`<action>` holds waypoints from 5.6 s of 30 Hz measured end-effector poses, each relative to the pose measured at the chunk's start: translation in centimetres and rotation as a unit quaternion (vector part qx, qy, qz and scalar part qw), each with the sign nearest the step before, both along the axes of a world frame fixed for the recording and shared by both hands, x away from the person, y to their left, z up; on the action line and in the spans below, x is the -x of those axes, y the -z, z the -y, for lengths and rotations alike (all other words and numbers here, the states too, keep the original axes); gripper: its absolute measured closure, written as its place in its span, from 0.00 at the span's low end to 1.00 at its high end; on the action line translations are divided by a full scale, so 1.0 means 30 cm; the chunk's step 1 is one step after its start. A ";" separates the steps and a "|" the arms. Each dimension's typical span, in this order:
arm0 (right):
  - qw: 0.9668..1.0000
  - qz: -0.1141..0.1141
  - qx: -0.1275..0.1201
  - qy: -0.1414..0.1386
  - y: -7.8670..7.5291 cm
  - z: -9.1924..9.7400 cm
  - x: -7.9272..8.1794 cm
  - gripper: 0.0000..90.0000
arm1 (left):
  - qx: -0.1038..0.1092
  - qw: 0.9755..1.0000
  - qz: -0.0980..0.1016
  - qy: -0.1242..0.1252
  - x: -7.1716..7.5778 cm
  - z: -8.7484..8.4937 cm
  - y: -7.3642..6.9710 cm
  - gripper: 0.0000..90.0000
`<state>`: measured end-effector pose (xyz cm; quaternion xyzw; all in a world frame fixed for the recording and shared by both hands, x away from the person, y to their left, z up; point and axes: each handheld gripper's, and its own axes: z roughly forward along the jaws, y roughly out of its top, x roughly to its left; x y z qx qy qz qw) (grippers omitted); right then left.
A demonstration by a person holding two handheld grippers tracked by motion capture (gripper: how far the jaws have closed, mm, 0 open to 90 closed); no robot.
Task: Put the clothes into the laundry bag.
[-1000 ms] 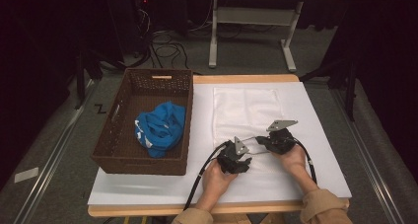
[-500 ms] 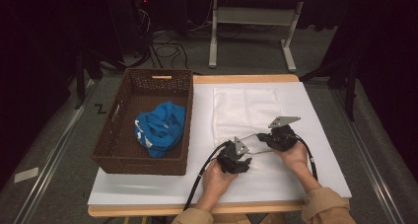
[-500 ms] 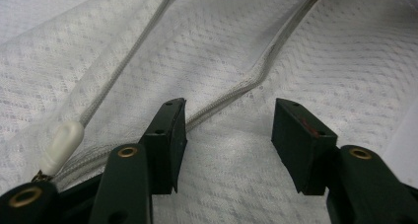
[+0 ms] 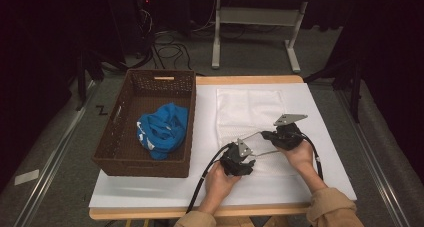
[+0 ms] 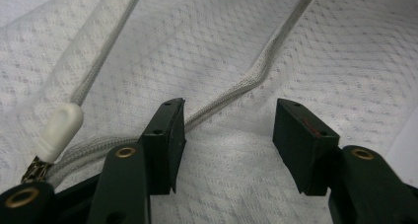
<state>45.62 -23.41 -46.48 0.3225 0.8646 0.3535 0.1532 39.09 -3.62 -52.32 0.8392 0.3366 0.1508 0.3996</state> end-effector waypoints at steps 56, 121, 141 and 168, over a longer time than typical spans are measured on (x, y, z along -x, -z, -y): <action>1.000 0.020 -0.023 -0.005 -0.153 -0.008 -0.025 0.99 | -0.001 1.000 0.000 0.000 0.000 0.000 0.000 0.50; 1.000 0.024 -0.012 -0.009 -0.147 -0.017 -0.032 0.99 | -0.019 0.999 -0.026 -0.008 0.031 -0.067 -0.115 0.41; 1.000 0.026 -0.017 -0.007 -0.140 -0.014 -0.030 0.99 | -0.035 0.999 -0.021 -0.017 0.039 -0.126 -0.179 0.39; 1.000 0.020 -0.016 -0.009 -0.137 -0.010 -0.032 0.99 | -0.042 0.999 -0.009 -0.030 0.045 -0.182 -0.252 0.39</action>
